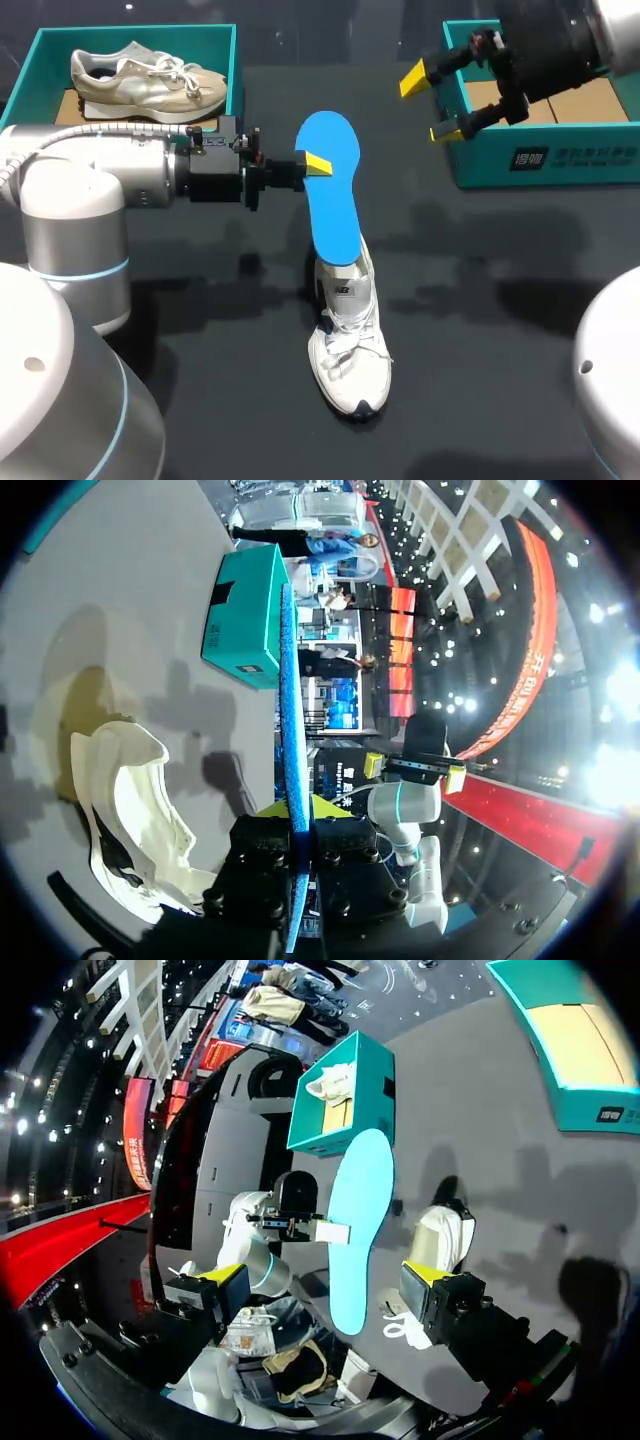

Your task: Take the shoe out of the shoebox, open the shoe tongue, remove and reinsert the insole, then place the shoe into the shoebox

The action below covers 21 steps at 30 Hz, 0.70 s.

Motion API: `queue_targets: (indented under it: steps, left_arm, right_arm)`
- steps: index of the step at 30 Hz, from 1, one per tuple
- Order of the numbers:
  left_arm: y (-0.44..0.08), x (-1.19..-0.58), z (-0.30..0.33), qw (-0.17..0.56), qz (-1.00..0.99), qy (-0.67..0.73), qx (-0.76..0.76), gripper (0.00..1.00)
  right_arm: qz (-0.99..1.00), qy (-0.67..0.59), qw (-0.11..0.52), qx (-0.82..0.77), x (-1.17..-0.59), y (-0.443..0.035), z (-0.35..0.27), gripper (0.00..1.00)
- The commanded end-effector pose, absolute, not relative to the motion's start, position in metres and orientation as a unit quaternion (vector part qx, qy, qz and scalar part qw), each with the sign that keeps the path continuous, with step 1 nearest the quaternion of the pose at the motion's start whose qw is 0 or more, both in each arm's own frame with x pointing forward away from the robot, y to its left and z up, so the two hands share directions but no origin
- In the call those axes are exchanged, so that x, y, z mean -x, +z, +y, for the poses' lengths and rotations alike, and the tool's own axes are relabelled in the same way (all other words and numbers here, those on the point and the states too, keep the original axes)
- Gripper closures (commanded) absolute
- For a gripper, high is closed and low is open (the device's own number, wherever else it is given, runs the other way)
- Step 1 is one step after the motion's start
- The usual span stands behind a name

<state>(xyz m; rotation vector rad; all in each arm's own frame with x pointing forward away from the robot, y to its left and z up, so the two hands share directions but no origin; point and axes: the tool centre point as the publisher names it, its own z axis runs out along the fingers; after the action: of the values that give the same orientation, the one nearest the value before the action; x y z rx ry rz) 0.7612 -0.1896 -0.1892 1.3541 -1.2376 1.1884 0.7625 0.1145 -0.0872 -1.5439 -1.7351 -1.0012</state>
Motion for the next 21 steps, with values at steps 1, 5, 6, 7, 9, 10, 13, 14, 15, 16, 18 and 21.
queue_targets:
  steps: [1, 5, 6, 7, 9, 10, 13, 14, 15, 16, 18, 21]
  left_arm:
    - [-0.19, -0.761, -0.19, 0.46, -0.503, 0.483, -0.55, 1.0]
    - [-0.19, -0.761, -0.19, 0.46, -0.503, 0.483, -0.55, 1.0]
    - [-0.19, -0.761, -0.19, 0.46, -0.503, 0.483, -0.55, 1.0]
    - [-0.19, -0.761, -0.19, 0.46, -0.503, 0.483, -0.55, 1.0]
    - [-0.19, -0.761, -0.19, 0.46, -0.503, 0.483, -0.55, 1.0]
    - [-0.19, -0.761, -0.19, 0.46, -0.503, 0.483, -0.55, 1.0]
    - [-0.19, -0.761, -0.19, 0.46, -0.503, 0.483, -0.55, 1.0]
    - [-0.19, -0.761, -0.19, 0.46, -0.503, 0.483, -0.55, 1.0]
    - [-0.19, -0.761, -0.19, 0.46, -0.503, 0.483, -0.55, 1.0]
    - [-0.19, -0.761, -0.19, 0.46, -0.503, 0.483, -0.55, 1.0]
    - [-0.19, -0.761, -0.19, 0.46, -0.503, 0.483, -0.55, 1.0]
    - [-0.19, -0.761, -0.19, 0.46, -0.503, 0.483, -0.55, 1.0]
  right_arm:
    - [-0.703, -0.274, 0.188, 0.628, -0.764, -0.072, 0.125, 0.0]
    - [-0.719, -0.233, 0.152, 0.637, -0.764, -0.063, 0.137, 0.0]
    - [-0.722, -0.223, 0.144, 0.639, -0.763, -0.062, 0.139, 0.0]
    - [-0.723, -0.213, 0.136, 0.643, -0.762, -0.06, 0.141, 0.0]
    - [-0.726, -0.2, 0.123, 0.646, -0.76, -0.058, 0.146, 0.0]
    - [-0.726, -0.193, 0.117, 0.65, -0.759, -0.057, 0.149, 0.0]
    - [-0.728, -0.167, 0.099, 0.658, -0.757, -0.054, 0.159, 0.0]
    - [-0.73, -0.158, 0.093, 0.659, -0.756, -0.053, 0.164, 0.0]
    - [-0.73, -0.15, 0.087, 0.661, -0.756, -0.052, 0.168, 0.0]
    - [-0.731, -0.14, 0.081, 0.663, -0.755, -0.051, 0.173, 0.0]
    - [-0.732, -0.121, 0.067, 0.667, -0.755, -0.05, 0.183, 0.0]
    - [-0.732, -0.098, 0.043, 0.672, -0.753, -0.049, 0.196, 0.0]
